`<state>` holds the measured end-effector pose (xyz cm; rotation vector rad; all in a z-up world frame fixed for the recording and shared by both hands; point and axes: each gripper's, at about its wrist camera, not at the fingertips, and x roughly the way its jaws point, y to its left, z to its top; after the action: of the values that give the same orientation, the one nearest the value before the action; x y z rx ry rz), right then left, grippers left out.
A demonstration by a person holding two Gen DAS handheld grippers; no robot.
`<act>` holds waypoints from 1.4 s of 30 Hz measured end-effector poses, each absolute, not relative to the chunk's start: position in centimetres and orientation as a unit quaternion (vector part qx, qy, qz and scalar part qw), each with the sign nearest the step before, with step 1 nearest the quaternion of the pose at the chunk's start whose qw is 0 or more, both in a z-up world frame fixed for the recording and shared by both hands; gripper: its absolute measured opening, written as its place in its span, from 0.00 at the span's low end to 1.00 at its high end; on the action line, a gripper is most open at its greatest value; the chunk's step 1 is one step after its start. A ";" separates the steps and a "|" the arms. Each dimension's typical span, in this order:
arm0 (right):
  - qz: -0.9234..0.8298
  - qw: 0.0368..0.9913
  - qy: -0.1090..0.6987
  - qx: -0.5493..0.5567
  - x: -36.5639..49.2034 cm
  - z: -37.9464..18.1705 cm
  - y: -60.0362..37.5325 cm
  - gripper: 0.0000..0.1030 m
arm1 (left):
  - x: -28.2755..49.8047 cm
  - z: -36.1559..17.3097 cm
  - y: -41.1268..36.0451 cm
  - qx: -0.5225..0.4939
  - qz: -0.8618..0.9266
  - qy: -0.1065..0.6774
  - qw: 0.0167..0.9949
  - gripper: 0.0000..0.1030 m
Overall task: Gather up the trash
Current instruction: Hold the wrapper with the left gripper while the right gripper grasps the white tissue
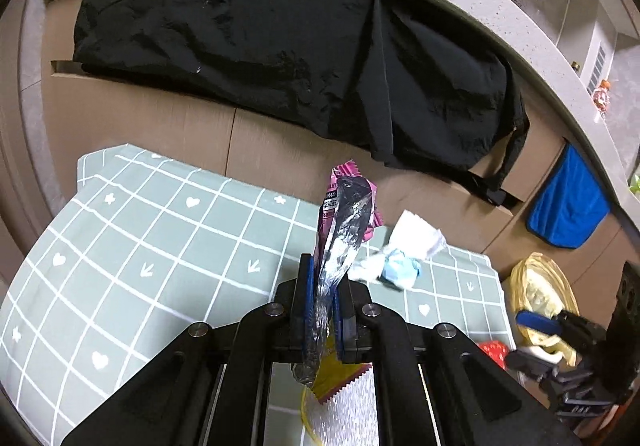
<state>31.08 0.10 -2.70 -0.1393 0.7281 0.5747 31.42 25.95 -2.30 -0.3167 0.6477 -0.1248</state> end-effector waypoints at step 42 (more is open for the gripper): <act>0.396 0.820 0.404 -0.090 43.8 -6.3 5.4 0.32 | 32.8 -3.5 24.9 -0.175 -0.070 0.345 0.919 0.08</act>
<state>43.84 5.41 -6.33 -0.1910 0.8610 0.8432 32.77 24.93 -3.47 -0.3596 0.7097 -0.1443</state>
